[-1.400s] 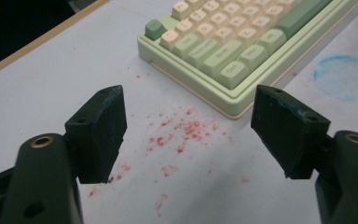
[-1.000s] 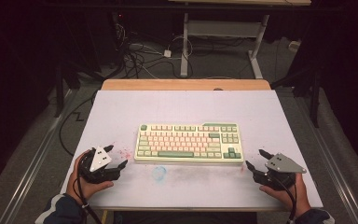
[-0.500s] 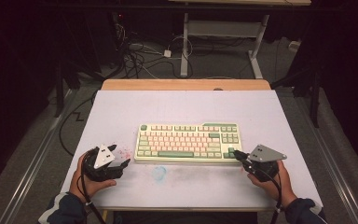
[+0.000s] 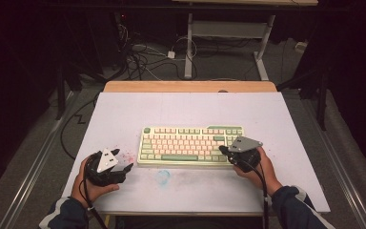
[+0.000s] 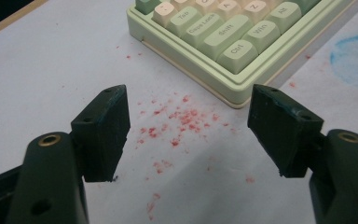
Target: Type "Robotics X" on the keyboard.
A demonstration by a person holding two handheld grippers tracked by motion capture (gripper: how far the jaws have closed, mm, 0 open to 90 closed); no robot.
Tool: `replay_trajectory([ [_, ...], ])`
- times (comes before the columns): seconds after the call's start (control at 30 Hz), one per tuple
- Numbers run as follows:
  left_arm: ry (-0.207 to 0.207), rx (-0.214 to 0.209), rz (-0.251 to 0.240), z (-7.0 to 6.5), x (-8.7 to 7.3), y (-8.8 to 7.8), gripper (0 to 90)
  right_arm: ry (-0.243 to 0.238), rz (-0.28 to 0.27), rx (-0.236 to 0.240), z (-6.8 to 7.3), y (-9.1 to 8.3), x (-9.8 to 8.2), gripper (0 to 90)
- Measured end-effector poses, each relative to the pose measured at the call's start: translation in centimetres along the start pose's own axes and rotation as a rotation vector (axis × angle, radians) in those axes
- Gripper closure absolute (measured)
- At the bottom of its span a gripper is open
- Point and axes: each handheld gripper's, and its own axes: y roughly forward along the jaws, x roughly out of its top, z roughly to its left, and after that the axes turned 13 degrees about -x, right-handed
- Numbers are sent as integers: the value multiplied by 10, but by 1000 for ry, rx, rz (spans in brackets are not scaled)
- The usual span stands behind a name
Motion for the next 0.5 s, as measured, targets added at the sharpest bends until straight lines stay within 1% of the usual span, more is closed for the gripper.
replay_trajectory([
  [0.07, 0, -1, -1, 0, 0, -1, 283, -13, 13, 4, 3, 4, 1, 900],
  [0.2, 1, -3, 1, -1, 0, -1, 288, -19, 27, 8, 5, 9, 1, 900],
  [0.37, 3, -4, 11, -2, 0, -1, 309, -11, 42, 6, 4, 11, 0, 900],
  [0.4, -1, -8, 11, -2, 0, -1, 355, -14, 47, 9, 4, 12, -2, 900],
  [0.43, -3, -9, 11, -2, 1, -1, 355, -14, 47, 9, 4, 12, -2, 900],
  [0.47, -9, -14, 12, -2, 2, -1, 408, -16, 57, 15, 5, 14, -4, 900],
  [0.5, -8, -27, 13, -3, 2, -2, 408, -16, 57, 15, 5, 14, -4, 900],
])
